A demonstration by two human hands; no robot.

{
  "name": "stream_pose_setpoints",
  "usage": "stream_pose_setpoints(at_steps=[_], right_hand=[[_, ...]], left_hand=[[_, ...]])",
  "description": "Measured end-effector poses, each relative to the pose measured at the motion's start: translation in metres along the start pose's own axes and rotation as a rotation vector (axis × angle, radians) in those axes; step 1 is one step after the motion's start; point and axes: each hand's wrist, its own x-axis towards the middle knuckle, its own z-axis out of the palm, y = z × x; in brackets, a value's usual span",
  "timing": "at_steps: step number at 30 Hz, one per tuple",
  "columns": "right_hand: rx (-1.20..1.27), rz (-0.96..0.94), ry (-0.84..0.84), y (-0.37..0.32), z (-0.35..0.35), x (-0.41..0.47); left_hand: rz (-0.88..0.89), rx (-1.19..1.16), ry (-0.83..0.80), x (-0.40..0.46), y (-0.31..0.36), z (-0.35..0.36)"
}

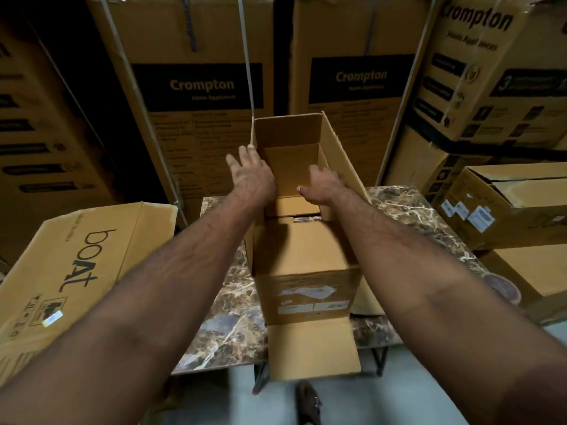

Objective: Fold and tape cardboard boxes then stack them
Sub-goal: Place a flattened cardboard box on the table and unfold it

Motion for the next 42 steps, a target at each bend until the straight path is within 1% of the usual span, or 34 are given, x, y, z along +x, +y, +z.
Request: stream_pose_setpoints(at_steps=[2, 4, 6, 9, 11, 15, 17, 18, 19, 20, 21, 22, 23, 25, 27, 29, 34, 38, 40, 42], right_hand=[[-0.034, -0.035, 0.004, -0.001, -0.014, 0.027], [-0.074, -0.085, 0.015, 0.0, -0.024, 0.057], [-0.104, -0.124, -0.01, 0.001, -0.03, 0.091], [-0.093, -0.116, -0.06, 0.007, -0.044, 0.144], [-0.088, -0.128, -0.057, 0.006, -0.055, 0.179], [-0.14, -0.204, 0.019, -0.008, -0.063, 0.236], [-0.175, -0.198, 0.131, -0.01, -0.07, 0.255], [-0.232, -0.202, 0.186, -0.009, -0.072, 0.265], [-0.298, -0.216, 0.185, -0.007, -0.073, 0.272], [-0.342, -0.235, 0.114, -0.007, -0.071, 0.278], [-0.331, -0.241, 0.002, -0.007, -0.066, 0.282], [-0.28, -0.233, -0.106, -0.007, -0.058, 0.286], [-0.219, -0.22, -0.175, -0.006, -0.051, 0.288], [-0.173, -0.221, -0.192, -0.002, -0.042, 0.292], [-0.172, -0.228, -0.153, 0.0, -0.04, 0.294], [-0.192, -0.241, -0.144, 0.002, -0.035, 0.297], [-0.307, -0.231, -0.232, 0.018, -0.004, 0.298], [-0.265, -0.242, -0.286, 0.018, -0.002, 0.293], [-0.13, -0.258, -0.332, 0.017, -0.015, 0.286], [0.114, -0.274, -0.31, 0.018, -0.036, 0.274]], left_hand=[[0.058, -0.032, 0.016, 0.025, 0.005, -0.006], [0.06, -0.09, 0.03, 0.049, 0.01, -0.012], [0.024, -0.162, -0.01, 0.071, 0.014, -0.015], [-0.05, -0.303, -0.065, 0.107, 0.014, -0.023], [-0.08, -0.396, -0.097, 0.13, 0.01, -0.024], [-0.126, -0.453, -0.103, 0.161, -0.006, -0.019], [-0.147, -0.464, -0.083, 0.175, -0.011, -0.021], [-0.159, -0.474, -0.068, 0.182, -0.012, -0.023], [-0.167, -0.479, -0.057, 0.188, -0.011, -0.024], [-0.175, -0.475, -0.056, 0.193, -0.011, -0.024], [-0.183, -0.471, -0.061, 0.198, -0.01, -0.022], [-0.187, -0.471, -0.066, 0.202, -0.009, -0.02], [-0.181, -0.465, -0.066, 0.206, -0.008, -0.018], [-0.151, -0.425, -0.038, 0.214, -0.004, -0.017], [-0.134, -0.377, 0.0, 0.22, 0.0, -0.019], [-0.143, -0.357, 0.004, 0.223, 0.005, -0.017], [-0.133, -0.4, -0.009, 0.223, 0.013, -0.01], [-0.171, -0.566, 0.003, 0.221, 0.003, -0.008], [-0.216, -0.772, 0.001, 0.215, -0.006, -0.006], [-0.28, -1.047, -0.033, 0.208, -0.012, -0.001]])
